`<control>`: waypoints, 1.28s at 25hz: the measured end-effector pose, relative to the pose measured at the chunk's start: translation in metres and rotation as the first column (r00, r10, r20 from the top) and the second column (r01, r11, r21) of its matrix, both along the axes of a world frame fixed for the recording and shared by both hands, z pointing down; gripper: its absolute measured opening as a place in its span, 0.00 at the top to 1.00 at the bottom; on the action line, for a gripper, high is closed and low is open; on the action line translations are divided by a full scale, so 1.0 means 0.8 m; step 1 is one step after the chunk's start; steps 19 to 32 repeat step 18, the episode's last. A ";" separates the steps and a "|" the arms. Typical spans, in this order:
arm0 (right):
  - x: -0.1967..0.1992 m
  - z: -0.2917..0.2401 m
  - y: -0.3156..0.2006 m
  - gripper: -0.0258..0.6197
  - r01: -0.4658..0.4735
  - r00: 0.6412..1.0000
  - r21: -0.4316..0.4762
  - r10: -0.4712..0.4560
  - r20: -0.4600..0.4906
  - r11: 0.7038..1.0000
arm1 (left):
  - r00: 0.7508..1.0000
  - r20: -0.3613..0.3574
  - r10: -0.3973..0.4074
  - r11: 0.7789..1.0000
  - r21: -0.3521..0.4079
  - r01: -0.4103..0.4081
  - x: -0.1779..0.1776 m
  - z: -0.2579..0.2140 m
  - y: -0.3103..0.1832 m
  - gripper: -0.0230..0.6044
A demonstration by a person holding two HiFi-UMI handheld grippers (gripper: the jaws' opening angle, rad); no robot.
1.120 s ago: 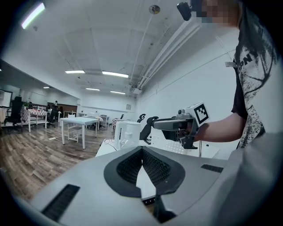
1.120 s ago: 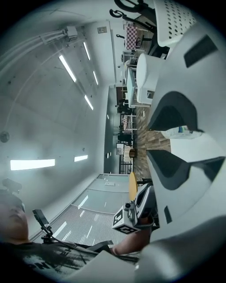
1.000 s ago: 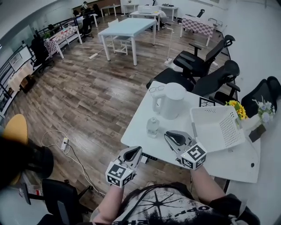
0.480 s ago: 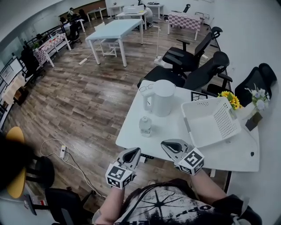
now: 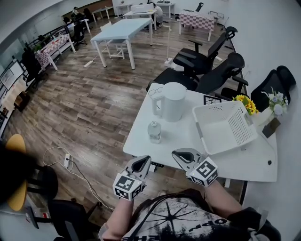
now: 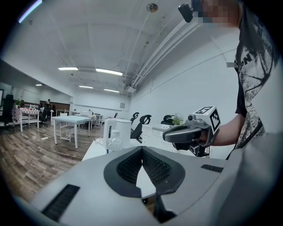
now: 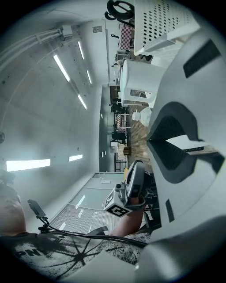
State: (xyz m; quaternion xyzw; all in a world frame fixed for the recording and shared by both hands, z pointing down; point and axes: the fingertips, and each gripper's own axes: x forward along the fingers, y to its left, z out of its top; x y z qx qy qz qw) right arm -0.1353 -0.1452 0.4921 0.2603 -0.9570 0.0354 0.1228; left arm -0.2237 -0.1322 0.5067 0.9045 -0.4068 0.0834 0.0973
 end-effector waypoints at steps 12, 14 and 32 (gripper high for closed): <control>0.002 -0.002 0.004 0.93 -0.015 1.000 0.010 0.015 -0.002 1.000 | 1.000 -0.010 0.007 1.000 0.009 -0.007 0.002 -0.006 0.002 0.95; 0.000 -0.002 0.004 0.93 -0.012 1.000 0.007 0.012 -0.002 1.000 | 1.000 -0.011 0.012 1.000 0.010 -0.012 0.003 -0.007 0.002 0.95; -0.002 -0.002 0.004 0.93 -0.005 1.000 0.005 0.005 -0.006 1.000 | 1.000 -0.005 0.021 1.000 0.010 -0.021 0.005 -0.007 0.001 0.95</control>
